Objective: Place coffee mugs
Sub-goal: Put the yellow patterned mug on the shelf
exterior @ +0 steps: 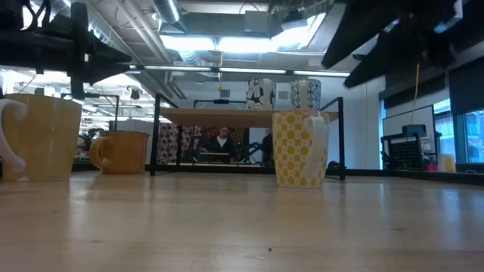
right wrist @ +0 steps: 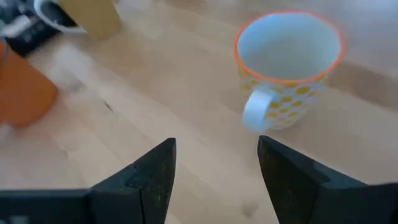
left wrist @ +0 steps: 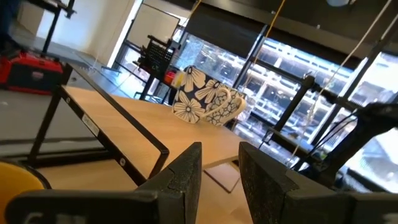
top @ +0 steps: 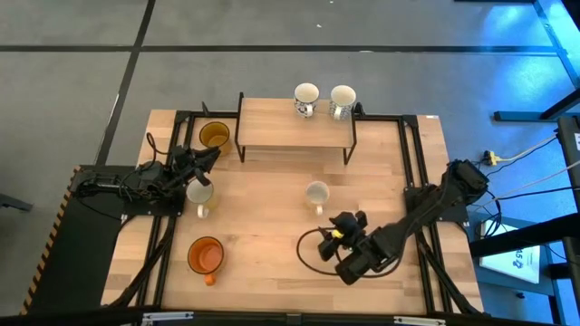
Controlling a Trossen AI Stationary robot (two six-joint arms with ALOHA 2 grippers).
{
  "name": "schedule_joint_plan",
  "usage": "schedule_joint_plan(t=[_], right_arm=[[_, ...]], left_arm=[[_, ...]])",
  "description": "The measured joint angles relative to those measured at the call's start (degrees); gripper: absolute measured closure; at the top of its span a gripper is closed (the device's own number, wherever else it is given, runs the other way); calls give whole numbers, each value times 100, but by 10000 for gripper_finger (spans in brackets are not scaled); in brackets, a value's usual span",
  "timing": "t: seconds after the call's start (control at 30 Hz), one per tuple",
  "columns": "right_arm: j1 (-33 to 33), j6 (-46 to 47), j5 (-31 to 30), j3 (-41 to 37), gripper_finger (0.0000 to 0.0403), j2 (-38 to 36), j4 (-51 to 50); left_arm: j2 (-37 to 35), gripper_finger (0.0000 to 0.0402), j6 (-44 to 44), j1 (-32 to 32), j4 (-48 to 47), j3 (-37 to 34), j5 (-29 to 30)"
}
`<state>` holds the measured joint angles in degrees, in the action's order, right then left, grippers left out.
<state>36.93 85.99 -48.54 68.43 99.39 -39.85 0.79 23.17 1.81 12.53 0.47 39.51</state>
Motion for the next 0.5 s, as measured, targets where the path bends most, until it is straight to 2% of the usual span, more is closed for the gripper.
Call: schedule_joint_plan(t=[0.13, 0.4, 0.5], right_arm=[[74, 57, -542, -389, 189, 53, 796], [56, 237, -1461, -545, 189, 577, 910], [6, 198, -1605, -545, 189, 824, 962]], left_arm=[[-1, 301, 183, 0, -7, 0, -11], [0, 301, 222, -3, -3, 0, -24], [1, 301, 222, -3, -4, 0, -24]])
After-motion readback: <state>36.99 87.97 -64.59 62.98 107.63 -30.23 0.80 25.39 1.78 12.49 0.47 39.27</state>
